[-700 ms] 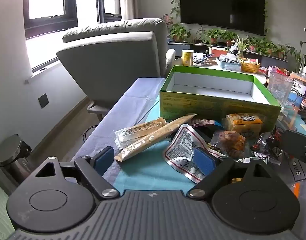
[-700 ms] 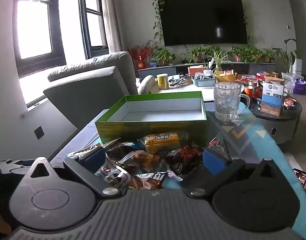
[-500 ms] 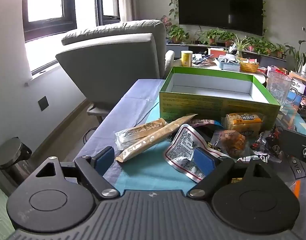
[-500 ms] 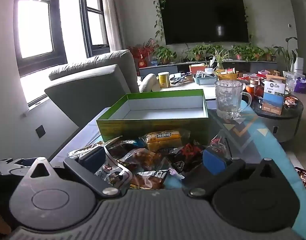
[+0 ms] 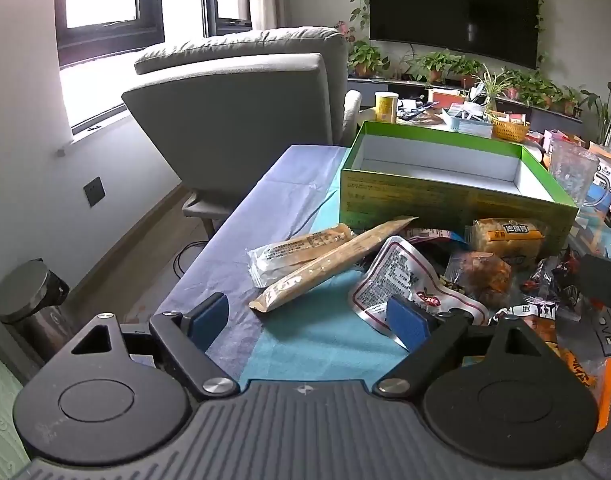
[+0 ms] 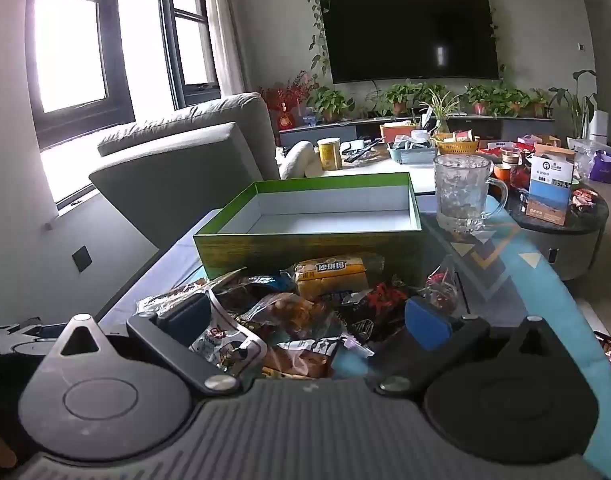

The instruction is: Organize snacks

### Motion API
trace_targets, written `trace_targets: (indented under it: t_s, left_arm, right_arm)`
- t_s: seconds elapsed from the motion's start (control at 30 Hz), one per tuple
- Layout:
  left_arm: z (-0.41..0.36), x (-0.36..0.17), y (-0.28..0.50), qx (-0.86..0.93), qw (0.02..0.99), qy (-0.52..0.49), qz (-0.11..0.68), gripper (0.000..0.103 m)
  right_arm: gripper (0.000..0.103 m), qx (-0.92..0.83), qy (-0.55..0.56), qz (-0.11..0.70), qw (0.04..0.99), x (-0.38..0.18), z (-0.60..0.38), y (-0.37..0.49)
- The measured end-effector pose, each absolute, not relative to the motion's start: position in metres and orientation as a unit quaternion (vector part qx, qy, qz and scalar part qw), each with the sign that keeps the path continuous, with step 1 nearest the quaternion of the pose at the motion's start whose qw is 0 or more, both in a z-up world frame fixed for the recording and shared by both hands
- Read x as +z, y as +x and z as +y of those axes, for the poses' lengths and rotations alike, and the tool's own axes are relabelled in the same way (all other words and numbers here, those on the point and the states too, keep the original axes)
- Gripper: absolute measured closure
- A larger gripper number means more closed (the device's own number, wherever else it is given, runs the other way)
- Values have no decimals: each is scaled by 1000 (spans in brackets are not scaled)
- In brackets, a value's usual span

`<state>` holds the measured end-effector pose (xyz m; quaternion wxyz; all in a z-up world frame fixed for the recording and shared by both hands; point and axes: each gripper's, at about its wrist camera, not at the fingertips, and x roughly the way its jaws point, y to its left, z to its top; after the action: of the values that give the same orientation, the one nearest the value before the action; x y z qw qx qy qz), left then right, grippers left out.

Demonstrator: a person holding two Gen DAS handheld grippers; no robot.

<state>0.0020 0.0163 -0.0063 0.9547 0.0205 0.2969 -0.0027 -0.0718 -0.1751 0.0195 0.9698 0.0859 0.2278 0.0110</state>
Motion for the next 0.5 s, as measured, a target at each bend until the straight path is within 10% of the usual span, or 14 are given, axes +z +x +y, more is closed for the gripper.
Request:
trace_targets:
  t_s: [0.5]
  left_arm:
    - [15, -9, 2, -17, 954, 23, 300, 17]
  right_arm:
    - [40, 17, 83, 231, 969, 19, -172, -71]
